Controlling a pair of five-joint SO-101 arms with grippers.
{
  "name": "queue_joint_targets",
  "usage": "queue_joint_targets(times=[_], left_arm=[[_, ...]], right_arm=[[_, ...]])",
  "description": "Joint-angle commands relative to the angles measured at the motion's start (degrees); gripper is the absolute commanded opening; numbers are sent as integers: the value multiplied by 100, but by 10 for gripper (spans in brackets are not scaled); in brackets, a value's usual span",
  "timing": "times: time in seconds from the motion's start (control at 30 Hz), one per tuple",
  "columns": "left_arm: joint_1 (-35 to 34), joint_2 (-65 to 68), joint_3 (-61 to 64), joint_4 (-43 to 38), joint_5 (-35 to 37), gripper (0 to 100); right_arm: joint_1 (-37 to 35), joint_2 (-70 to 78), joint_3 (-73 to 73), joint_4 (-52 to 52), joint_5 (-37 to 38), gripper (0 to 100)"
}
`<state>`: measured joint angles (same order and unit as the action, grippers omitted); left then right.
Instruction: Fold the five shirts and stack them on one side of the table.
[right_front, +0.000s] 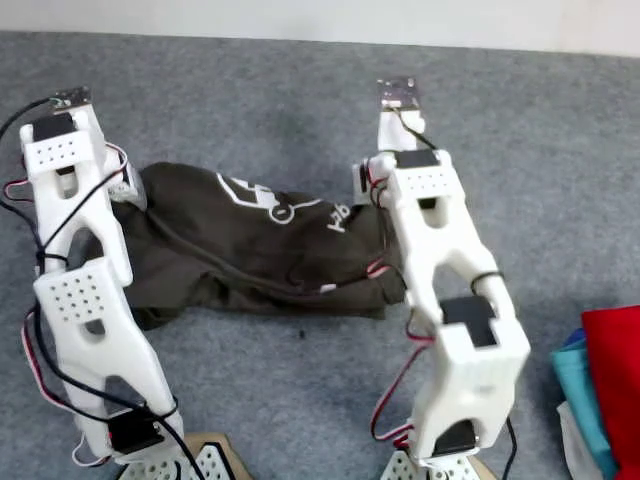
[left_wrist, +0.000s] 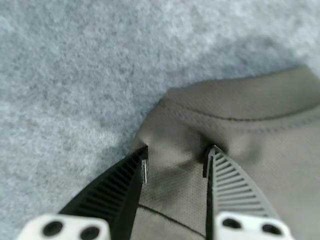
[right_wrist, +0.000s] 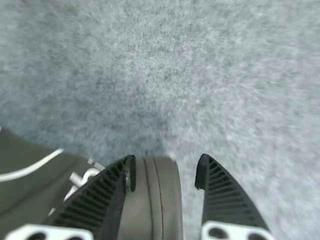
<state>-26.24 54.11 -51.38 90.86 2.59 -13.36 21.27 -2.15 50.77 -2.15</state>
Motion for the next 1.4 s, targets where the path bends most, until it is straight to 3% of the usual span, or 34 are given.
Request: queue_joint_targets(times=[0.0, 0.33, 0.53, 0.9, 1.23, 1.37], left_arm=[[119, 532, -1086, 484, 97, 207], [-136, 1525, -2000, 958, 88, 207], [-444, 1543, -1982, 958, 79, 207], [-734, 1552, -1974, 958, 70, 207], [-743, 1552, -1974, 958, 70, 207], [-716, 1525, -1974, 967, 79, 210]], right_arm=[[66, 462, -673, 110, -62, 195], [4, 927, -936, 576, -62, 190], [110, 936, -910, 479, -26, 3], [1218, 892, -1007, 189, -62, 6], [1429, 927, -1578, 145, -18, 10], [1209, 892, -1578, 435, 457, 127]])
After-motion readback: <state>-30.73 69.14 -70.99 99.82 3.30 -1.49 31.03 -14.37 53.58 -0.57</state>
